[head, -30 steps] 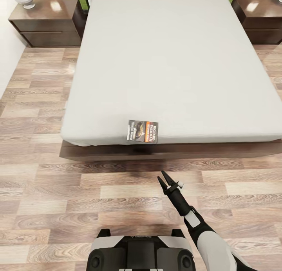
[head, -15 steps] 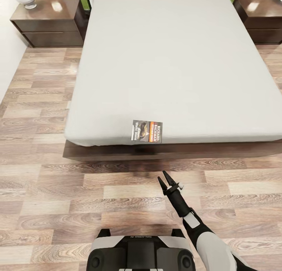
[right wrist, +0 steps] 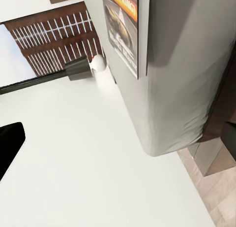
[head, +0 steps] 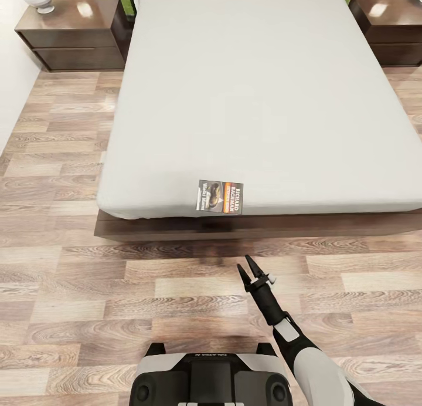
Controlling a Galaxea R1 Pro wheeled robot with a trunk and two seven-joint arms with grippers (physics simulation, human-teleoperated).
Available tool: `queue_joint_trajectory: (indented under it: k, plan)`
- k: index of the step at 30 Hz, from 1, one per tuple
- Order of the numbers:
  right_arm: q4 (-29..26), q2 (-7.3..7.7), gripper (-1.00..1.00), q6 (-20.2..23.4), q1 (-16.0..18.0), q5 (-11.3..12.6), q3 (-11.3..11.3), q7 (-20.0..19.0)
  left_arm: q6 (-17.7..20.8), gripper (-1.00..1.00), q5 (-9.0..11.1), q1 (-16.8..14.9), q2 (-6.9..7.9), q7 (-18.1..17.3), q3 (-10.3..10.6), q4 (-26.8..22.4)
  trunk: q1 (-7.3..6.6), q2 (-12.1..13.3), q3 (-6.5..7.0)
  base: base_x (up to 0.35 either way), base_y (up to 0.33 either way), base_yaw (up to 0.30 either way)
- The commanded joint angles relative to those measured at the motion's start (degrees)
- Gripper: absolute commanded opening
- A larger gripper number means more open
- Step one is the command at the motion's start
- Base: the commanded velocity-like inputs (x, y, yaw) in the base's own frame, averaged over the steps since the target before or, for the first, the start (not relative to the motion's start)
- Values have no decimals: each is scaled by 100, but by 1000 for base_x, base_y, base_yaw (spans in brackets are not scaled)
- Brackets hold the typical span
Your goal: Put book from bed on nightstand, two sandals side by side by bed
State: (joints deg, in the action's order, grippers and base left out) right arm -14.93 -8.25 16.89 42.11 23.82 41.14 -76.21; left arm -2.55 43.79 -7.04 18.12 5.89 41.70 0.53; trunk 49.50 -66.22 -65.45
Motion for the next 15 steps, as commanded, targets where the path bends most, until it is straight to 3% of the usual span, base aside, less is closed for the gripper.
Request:
queue_joint_trajectory:
  k: [1,15]
  plan:
    - [-7,1,100,55,-1,55,-18,-7,-19,100,39,-1,0,8,48,6,0,-2,-2,0,0,0]
    - [-35,27,100,-538,25,39,-76,-31,-24,100,29,1,-3,8,60,2,0,-2,-2,0,0,0]
